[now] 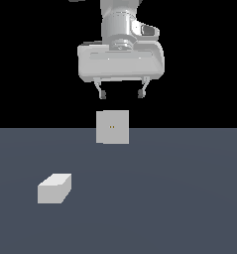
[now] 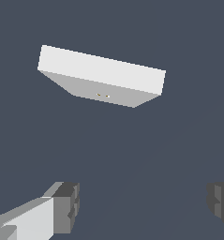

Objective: Plug the charger into the wall socket.

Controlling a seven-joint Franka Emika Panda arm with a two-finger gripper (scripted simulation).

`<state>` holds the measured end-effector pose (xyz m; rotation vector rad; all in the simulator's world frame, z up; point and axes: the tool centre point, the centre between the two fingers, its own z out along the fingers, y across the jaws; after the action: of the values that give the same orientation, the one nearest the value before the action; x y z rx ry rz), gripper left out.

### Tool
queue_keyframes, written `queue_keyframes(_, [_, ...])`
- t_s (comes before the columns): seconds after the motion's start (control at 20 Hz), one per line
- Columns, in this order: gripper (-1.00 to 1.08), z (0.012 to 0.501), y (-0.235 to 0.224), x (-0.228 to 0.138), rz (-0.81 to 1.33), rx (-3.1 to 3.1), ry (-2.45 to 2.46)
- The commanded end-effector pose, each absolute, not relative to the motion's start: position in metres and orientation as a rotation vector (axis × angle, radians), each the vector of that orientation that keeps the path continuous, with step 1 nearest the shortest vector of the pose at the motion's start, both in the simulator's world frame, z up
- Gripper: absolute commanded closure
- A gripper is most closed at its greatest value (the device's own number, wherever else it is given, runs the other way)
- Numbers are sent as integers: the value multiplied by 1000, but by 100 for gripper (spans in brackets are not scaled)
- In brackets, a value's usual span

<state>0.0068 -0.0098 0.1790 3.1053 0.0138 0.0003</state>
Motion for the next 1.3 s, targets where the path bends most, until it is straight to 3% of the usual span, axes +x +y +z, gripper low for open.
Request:
queue_keyframes(0.0, [-92,179,-10,7,0,3105,14])
queue_keyframes(0.6, [-92,161,5,-13,11,3111,17])
queue_keyframes(1.25, [-92,100,57,-79,46,3131,26])
